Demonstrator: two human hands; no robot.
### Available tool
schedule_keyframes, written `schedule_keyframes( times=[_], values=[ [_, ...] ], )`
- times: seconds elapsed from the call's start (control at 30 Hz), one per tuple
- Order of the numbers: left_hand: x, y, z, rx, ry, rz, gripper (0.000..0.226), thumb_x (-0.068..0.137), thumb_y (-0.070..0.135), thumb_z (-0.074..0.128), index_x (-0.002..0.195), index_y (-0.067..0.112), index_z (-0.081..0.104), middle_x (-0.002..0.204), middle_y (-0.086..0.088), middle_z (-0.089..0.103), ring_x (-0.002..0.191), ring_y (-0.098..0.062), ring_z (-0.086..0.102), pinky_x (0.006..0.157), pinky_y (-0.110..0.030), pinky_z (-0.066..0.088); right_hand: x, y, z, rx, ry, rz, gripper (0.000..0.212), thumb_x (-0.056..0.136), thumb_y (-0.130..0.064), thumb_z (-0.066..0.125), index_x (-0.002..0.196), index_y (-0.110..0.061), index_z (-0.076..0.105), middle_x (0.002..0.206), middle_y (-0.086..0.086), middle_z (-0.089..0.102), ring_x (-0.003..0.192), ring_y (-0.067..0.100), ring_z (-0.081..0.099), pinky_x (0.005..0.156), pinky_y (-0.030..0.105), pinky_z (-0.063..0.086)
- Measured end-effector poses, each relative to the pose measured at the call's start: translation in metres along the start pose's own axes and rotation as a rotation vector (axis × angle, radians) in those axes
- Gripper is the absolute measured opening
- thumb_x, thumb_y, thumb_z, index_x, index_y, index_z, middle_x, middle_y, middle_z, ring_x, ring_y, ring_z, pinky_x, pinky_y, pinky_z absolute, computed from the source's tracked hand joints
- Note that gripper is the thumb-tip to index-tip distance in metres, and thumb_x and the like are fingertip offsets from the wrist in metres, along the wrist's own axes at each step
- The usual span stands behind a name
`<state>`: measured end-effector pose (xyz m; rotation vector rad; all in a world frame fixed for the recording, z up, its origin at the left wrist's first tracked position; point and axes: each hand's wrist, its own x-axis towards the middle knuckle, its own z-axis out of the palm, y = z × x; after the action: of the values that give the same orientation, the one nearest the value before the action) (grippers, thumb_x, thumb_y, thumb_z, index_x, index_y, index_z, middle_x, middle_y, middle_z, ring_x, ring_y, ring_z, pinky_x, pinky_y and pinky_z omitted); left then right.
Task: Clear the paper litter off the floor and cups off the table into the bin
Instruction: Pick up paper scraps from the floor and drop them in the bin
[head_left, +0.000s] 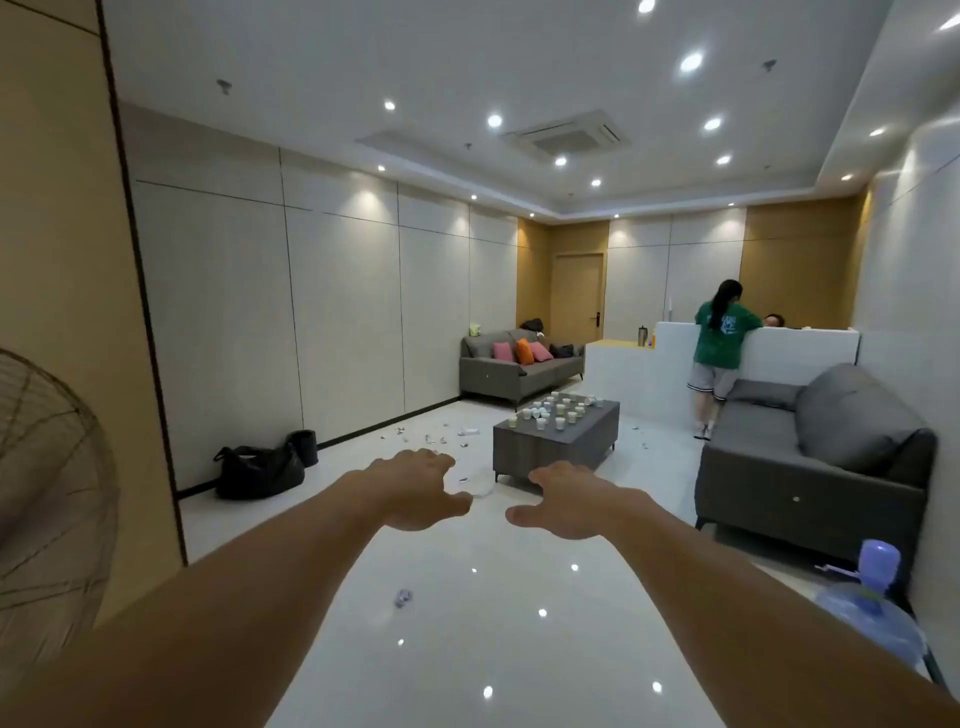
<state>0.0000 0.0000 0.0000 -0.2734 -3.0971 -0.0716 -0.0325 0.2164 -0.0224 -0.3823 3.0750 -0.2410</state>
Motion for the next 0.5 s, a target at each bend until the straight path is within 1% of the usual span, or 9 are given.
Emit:
schedule_keyframes(
  times=[0.13,0.27,0.4,0.5],
  values=[
    [0.065,0.016,0.004,0.005,-0.013,-0.05,0.074,0.088,0.065,0.037,0.15,0.028,0.022,0.158,0.003,0.021,0.143,-0.022,0.023,0.113,-0.045,0.027,0.058,0.041,-0.007,-0.01,-0.032,0.002,0.09,0.082,-0.075,0.048,0.151,-0.021,0.027,0.153,0.006,0.031,0.137,0.031,0.031,0.108,0.051,0.036],
    [0.125,0.026,0.016,-0.02,-0.01,-0.063,0.074,0.088,0.066,0.037,0.15,0.029,0.022,0.158,0.004,0.022,0.143,-0.021,0.023,0.112,-0.045,0.027,0.116,0.076,-0.01,-0.014,-0.024,-0.029,0.089,0.08,-0.075,0.049,0.15,-0.023,0.03,0.15,0.006,0.035,0.134,0.031,0.035,0.105,0.05,0.039],
    [0.175,0.017,0.031,-0.036,-0.039,-0.103,0.075,0.088,0.066,0.037,0.15,0.028,0.021,0.158,0.003,0.022,0.142,-0.021,0.024,0.112,-0.043,0.027,0.164,0.094,-0.002,-0.025,-0.059,-0.049,0.086,0.08,-0.077,0.048,0.146,-0.023,0.036,0.144,0.007,0.04,0.128,0.031,0.04,0.101,0.049,0.042],
    [0.214,0.007,0.045,-0.051,-0.051,-0.104,0.075,0.087,0.067,0.038,0.149,0.029,0.022,0.157,0.003,0.024,0.141,-0.022,0.027,0.111,-0.042,0.029,0.207,0.103,0.004,-0.024,-0.065,-0.046,0.084,0.081,-0.075,0.048,0.145,-0.022,0.038,0.142,0.008,0.041,0.127,0.031,0.041,0.101,0.049,0.041]
  ],
)
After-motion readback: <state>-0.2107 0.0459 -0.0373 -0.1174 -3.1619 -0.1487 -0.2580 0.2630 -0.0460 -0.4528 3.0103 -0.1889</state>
